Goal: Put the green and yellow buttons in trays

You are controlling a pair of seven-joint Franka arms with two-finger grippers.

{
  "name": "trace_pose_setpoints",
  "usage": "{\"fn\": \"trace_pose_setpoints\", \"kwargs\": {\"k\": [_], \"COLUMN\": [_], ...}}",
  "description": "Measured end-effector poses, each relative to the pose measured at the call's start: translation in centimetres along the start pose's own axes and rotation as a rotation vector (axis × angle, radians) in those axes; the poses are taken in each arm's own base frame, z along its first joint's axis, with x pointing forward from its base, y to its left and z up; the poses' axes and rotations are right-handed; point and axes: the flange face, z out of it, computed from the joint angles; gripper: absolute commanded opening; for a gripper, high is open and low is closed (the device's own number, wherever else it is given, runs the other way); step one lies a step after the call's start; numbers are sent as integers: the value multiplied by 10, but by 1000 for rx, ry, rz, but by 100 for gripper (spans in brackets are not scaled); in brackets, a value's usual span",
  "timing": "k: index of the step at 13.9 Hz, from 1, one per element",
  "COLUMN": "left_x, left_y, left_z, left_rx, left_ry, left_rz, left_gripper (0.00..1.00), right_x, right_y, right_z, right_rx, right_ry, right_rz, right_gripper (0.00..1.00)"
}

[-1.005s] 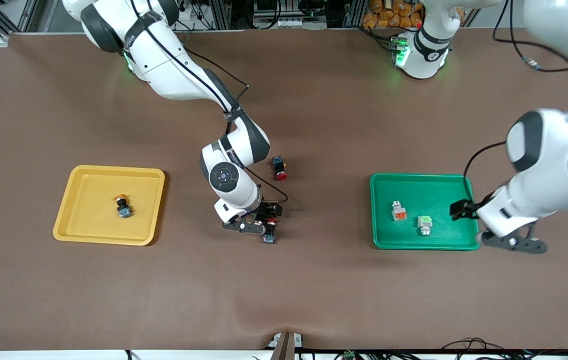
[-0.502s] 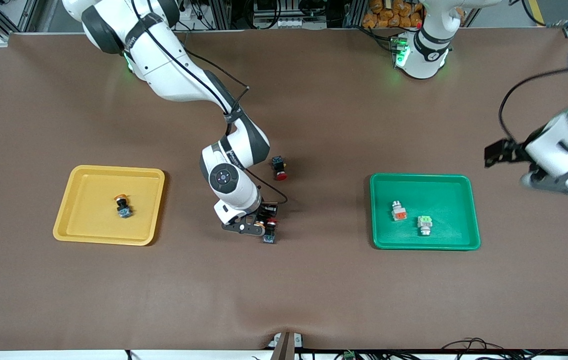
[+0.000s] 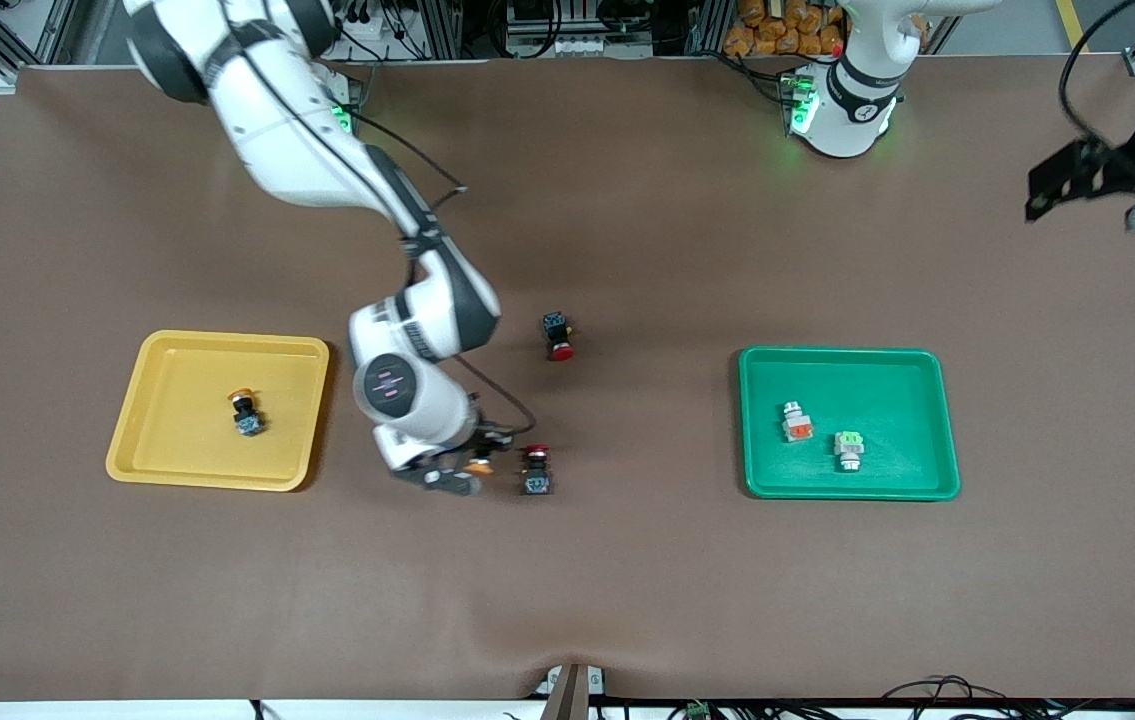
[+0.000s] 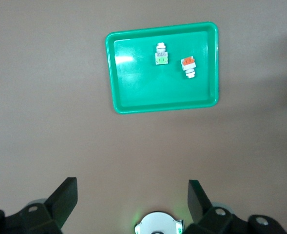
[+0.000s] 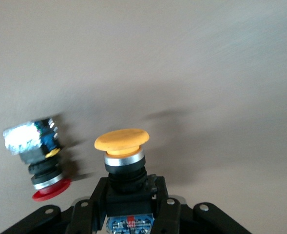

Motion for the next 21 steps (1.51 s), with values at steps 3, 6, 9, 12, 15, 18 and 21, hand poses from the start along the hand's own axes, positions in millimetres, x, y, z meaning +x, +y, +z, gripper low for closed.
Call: {"fn": "trace_pose_setpoints", "kwargs": {"k": [3, 6, 9, 12, 15, 18, 21], "left_x": [-13, -10, -10, -10, -9, -9, -6], "left_y": [-5, -23, -23, -23, -22, -21, -21], "left_z": [-9, -4, -2, -1, 2, 6, 10], "left_rx": [-7, -19, -19, -20, -20, -20, -20], "left_ry": [16, 25, 19, 16, 12, 5, 7], "left_rz": [-12, -42, -47, -50, -52, -52, -51], "left_gripper": [100, 100, 100, 100, 100, 100, 100], "right_x": [45, 71, 83, 92, 98, 98, 101], "right_y": [69, 151, 239, 330, 408, 434, 425], "right_z": [-67, -93, -90, -80, -85, -86, -110], "right_rx": [5, 6, 7, 24, 17, -7, -13], "right_ry": [-20, -46, -91, -168, -214, -223, -176], "right_rz": [49, -7, -90, -175, -201, -232, -256], "right_gripper": [0, 0, 0, 0, 47, 100, 100]}}
